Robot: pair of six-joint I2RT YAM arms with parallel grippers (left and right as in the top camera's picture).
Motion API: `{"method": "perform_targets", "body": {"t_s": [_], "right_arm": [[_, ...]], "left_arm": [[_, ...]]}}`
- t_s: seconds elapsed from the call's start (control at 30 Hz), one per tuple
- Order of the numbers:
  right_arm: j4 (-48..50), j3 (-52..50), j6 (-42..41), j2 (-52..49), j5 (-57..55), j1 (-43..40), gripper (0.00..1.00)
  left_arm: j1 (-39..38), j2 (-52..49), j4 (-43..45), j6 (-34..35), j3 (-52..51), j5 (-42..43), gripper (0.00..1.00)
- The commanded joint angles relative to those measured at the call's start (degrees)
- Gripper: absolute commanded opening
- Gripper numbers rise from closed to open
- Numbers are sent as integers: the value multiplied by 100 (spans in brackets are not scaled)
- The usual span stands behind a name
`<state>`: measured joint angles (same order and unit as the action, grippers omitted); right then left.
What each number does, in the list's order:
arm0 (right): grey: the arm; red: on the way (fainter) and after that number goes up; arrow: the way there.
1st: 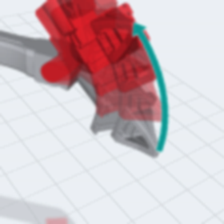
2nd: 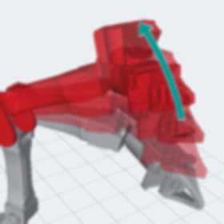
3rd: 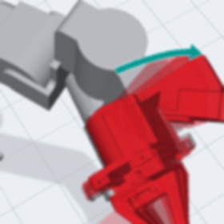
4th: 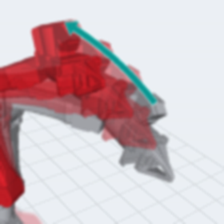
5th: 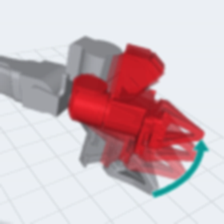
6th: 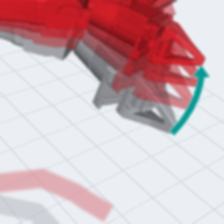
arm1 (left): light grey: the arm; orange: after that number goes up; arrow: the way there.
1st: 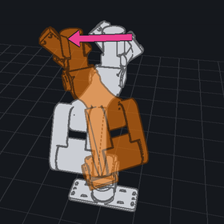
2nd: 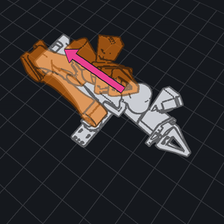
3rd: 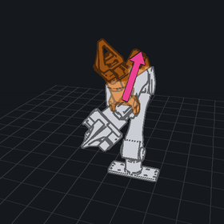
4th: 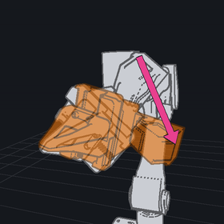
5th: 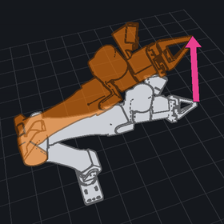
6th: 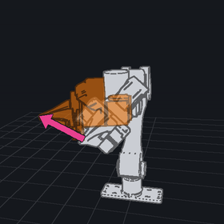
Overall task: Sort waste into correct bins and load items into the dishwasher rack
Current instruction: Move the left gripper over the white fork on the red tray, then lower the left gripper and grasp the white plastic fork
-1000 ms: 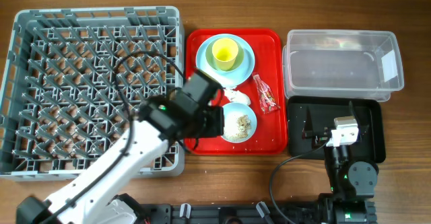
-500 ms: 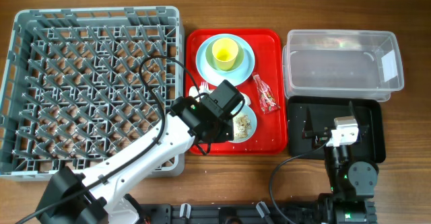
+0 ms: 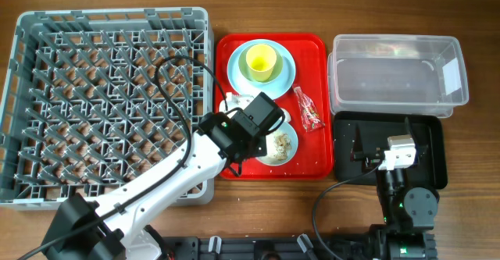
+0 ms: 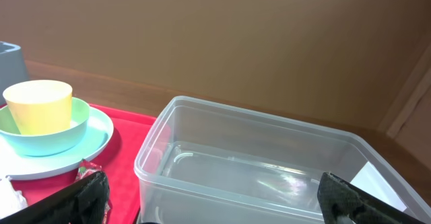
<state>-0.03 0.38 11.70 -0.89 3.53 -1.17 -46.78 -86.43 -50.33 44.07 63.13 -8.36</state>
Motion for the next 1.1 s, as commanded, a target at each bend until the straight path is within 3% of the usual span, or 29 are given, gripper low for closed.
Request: {"method": "perform_targets", "body": {"t_s": [0.0, 0.17, 0.5, 0.6, 0.67, 0.8, 0.97, 1.07], "right_arm": [[13, -7, 17, 31, -72, 24, 100], [13, -7, 17, 31, -72, 24, 100], [13, -7, 17, 31, -74, 24, 100], [13, -7, 17, 31, -72, 24, 100], [13, -7, 20, 31, -72, 24, 100], [13, -9, 20, 31, -72, 24, 100], [13, -7, 17, 31, -72, 24, 100], [11, -7, 17, 31, -72, 24, 100]], "left_arm": [[-24, -72, 170, 37, -31, -675, 18], [-24, -74, 358, 737, -166, -1495, 13], [-17, -76, 1545, 706, -903, -1641, 23], [107, -76, 1888, 116, -903, -1399, 22], [507, -76, 2074, -413, -903, -608, 23], [1322, -127, 2059, -811, -903, 282, 22], [1344, -173, 2087, -942, -903, 267, 17], [1217, -203, 1987, -1080, -903, 280, 19]]}}
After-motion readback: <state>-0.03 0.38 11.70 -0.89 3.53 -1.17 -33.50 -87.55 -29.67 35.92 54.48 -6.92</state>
